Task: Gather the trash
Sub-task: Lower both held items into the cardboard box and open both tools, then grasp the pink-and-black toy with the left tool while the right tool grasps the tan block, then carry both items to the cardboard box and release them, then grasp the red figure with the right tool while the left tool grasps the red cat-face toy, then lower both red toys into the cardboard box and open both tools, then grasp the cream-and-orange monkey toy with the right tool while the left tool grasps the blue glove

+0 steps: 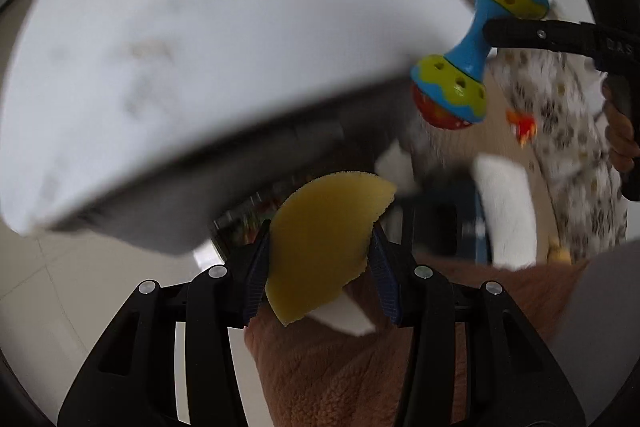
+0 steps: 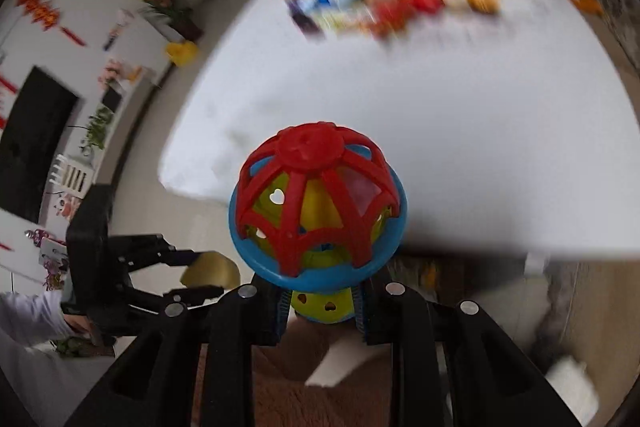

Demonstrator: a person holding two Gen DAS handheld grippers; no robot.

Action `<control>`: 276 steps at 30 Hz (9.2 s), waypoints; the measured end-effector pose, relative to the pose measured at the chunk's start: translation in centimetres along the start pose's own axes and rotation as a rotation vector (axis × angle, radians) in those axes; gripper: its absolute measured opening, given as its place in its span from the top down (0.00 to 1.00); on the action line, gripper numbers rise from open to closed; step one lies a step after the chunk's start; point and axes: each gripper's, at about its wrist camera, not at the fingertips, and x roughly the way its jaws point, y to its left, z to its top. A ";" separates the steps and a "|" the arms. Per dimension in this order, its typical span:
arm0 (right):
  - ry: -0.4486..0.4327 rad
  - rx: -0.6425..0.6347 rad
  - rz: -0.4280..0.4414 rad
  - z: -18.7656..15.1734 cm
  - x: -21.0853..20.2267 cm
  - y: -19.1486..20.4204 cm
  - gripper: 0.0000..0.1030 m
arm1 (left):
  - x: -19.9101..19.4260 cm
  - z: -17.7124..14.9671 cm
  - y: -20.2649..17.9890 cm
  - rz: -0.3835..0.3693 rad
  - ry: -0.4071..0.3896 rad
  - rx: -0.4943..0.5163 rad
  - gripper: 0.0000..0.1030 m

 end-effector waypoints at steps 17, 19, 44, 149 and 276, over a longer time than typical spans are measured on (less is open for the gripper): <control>0.271 0.236 -0.269 -10.8 22.9 -11.5 0.38 | 29.2 -2.9 5.7 0.250 0.492 -0.235 0.38; 0.256 0.240 -0.242 -10.4 21.8 -11.3 0.26 | 27.7 -3.0 6.3 0.163 0.475 -0.288 0.32; -0.247 0.162 -0.026 -1.0 -2.9 -2.5 0.12 | -2.6 23.9 15.8 0.201 -0.357 -0.567 0.16; -0.287 0.118 -0.104 19.6 7.3 -3.1 0.13 | -7.0 10.6 1.5 0.548 -0.258 -0.256 0.17; -0.294 0.149 -0.429 32.0 9.0 -13.7 0.17 | -6.5 7.2 1.7 0.088 -0.401 -0.356 0.15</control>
